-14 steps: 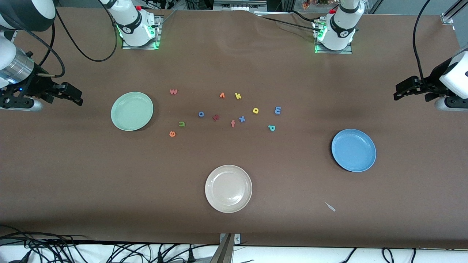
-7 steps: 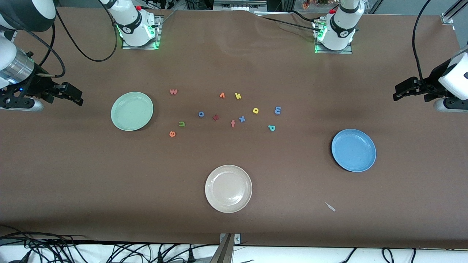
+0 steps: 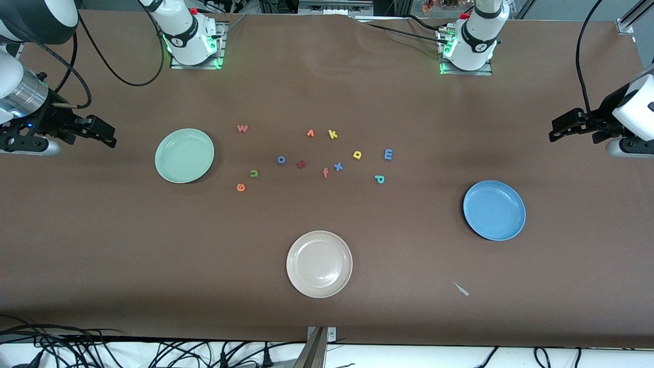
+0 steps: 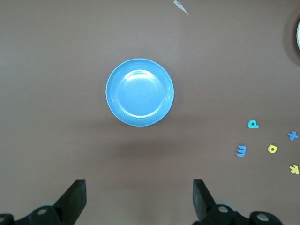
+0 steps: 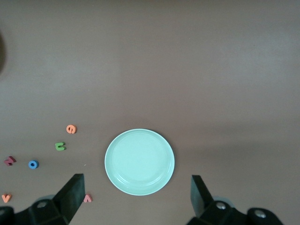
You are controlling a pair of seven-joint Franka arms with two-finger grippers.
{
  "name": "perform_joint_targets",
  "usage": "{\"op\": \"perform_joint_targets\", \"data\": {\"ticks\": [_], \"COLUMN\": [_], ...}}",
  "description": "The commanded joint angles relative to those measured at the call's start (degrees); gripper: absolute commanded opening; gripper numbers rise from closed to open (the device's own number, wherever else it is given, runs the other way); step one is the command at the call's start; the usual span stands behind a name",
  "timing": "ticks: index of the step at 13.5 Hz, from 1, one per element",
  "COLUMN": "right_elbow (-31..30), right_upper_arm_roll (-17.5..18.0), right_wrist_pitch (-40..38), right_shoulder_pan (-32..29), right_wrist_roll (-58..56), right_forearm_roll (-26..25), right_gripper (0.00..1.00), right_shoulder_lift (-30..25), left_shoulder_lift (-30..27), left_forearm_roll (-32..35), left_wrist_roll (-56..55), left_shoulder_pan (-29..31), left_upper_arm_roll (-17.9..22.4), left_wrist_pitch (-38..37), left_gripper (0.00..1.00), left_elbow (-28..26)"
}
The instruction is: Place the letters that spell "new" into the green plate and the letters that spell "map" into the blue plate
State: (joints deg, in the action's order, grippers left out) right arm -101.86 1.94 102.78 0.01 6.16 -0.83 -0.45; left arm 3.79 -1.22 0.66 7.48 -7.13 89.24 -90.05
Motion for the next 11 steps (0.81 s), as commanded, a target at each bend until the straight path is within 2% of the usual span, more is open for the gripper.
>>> {"op": "perform_joint_targets", "data": {"ticks": [1, 3, 6, 8, 11], "right_elbow": [-0.70, -0.70, -0.70, -0.70, 0.26], "right_upper_arm_roll": [-0.18, -0.27, 0.34, 1.22, 1.93], "right_wrist_pitch": [-0.22, -0.30, -0.74, -0.83, -0.22], "right_shoulder_pan": [0.25, 0.25, 0.34, 0.86, 3.14], "right_wrist_roll": [0.43, 0.43, 8.92, 10.10, 8.43], "right_forearm_roll": [0.30, 0.30, 0.30, 0.30, 0.82], "right_gripper": [1.00, 1.00, 1.00, 1.00, 1.00], "right_shoulder_lift": [-0.78, -0.78, -0.69, -0.69, 2.99], "left_shoulder_lift": [0.16, 0.16, 0.78, 0.86, 1.65], "left_forearm_roll": [1.93, 1.93, 1.93, 1.84, 1.58], "left_wrist_roll": [0.39, 0.39, 0.30, 0.22, 0.22], "left_shoulder_pan": [0.07, 0.07, -0.10, -0.10, -0.71], "left_upper_arm_roll": [-0.34, -0.34, -0.34, -0.34, -0.43], "left_wrist_pitch": [0.32, 0.32, 0.23, 0.23, 0.23], "left_gripper": [1.00, 1.00, 1.00, 1.00, 1.00], "left_elbow": [0.22, 0.31, 0.49, 0.57, 0.49]}}
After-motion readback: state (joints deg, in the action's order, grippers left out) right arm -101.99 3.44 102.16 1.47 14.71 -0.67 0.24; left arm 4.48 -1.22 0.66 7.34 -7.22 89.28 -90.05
